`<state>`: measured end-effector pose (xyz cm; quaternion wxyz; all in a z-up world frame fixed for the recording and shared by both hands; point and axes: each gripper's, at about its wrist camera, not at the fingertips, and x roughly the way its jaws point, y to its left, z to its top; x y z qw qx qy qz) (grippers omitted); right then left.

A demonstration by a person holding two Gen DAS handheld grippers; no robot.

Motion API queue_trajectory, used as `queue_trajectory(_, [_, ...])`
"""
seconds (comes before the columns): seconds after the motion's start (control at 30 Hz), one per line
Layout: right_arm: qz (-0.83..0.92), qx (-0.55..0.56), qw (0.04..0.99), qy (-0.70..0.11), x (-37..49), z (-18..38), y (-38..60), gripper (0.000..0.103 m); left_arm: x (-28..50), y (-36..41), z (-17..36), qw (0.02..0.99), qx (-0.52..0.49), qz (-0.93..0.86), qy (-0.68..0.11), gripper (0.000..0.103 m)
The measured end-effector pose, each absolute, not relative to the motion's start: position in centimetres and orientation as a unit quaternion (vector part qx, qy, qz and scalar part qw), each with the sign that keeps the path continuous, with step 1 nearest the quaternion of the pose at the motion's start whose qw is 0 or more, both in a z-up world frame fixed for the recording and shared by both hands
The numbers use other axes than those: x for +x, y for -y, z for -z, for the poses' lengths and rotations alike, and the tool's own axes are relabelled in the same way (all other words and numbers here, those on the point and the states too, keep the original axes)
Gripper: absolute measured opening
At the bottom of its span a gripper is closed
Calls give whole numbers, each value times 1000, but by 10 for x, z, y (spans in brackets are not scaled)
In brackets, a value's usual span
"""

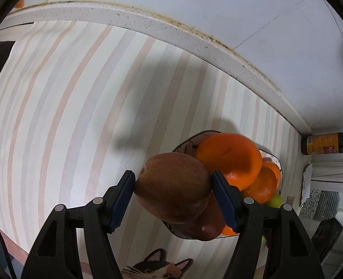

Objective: Organize fruits
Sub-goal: 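Carry both apples onto the plate and open both tools to release them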

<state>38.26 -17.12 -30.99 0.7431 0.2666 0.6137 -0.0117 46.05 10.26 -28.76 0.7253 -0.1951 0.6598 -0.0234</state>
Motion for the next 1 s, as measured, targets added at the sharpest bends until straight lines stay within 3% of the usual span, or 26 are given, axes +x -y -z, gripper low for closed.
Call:
queue_trajectory(0.33, [3,238,750,-618,395,306,161,64,460,-88,289,740,-150,33,-655,67])
queue_trajectory(0.53, [0,257,742,-619,395,306,169,79,460,-101,292,716,-194,36,-670,67])
queue_trajectory(1.0, [-10,258,743,-618,386,300,169,79,460,-109,293,695,-232,32,-680,68])
